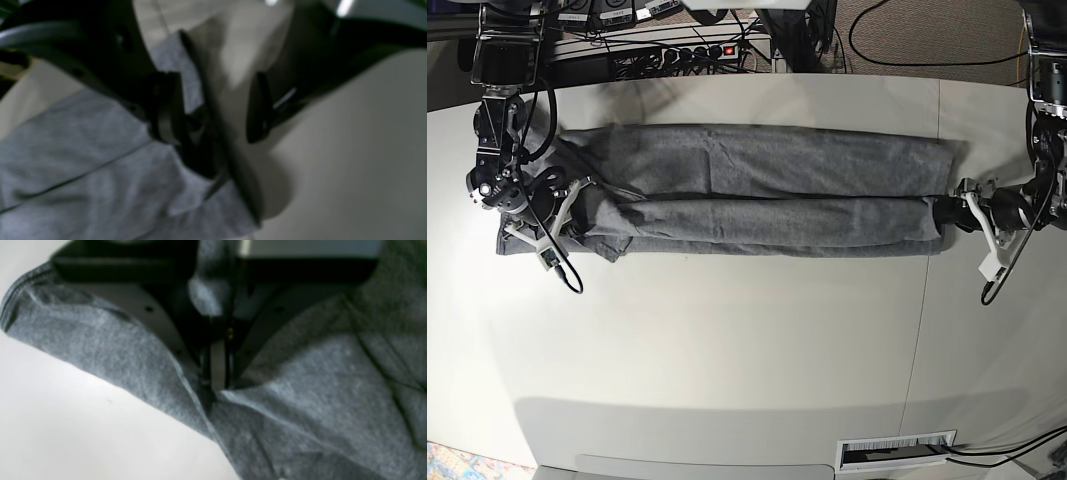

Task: Fold the T-shirt properly
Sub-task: 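Pull the strip ends apart with both grippers to flatten it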

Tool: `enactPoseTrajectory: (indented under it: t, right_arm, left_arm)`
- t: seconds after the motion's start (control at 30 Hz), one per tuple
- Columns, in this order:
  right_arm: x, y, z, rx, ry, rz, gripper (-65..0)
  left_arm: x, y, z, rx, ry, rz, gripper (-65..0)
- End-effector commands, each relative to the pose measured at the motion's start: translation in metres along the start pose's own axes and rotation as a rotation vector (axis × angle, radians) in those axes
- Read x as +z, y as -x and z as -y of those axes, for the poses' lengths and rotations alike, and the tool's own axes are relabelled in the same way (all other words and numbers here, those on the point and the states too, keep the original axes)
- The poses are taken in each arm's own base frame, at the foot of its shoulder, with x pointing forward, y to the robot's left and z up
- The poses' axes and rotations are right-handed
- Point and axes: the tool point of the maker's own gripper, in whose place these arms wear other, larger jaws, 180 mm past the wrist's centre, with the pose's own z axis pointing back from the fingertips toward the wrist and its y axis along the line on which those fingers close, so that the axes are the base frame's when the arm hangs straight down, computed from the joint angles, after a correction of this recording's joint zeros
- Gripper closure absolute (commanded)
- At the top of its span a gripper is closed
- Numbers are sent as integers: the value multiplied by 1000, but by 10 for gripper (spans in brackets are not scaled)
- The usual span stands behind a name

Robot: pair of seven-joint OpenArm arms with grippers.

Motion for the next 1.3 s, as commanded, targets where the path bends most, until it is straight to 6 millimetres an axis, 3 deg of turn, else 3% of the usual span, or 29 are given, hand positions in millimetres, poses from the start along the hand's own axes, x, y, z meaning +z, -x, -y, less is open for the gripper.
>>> enactPoseTrajectory:
  t: [0.0, 0.23, 0.5, 0.83, 1.03, 1.27]
  right_arm:
    - [7, -15, 13, 12, 27, 41, 0]
    - [7, -14, 13, 12, 27, 38, 0]
    - [7, -14, 13, 12, 27, 37, 0]
    - [6, -14, 13, 12, 27, 37, 0]
    - [6, -14, 12, 10, 25, 38, 0]
    - [3, -14, 7, 3, 16, 35, 0]
  left_arm:
    - [11, -17, -2, -11, -4, 49, -322]
    - [7, -3, -3, 13, -3, 21, -322]
    - [11, -5, 0, 40, 18, 13, -322]
    - [30, -7, -15, 33, -22, 2, -322]
    - [26, -12, -1, 61, 50, 32, -322]
    - [16, -15, 32, 76, 200, 56, -322]
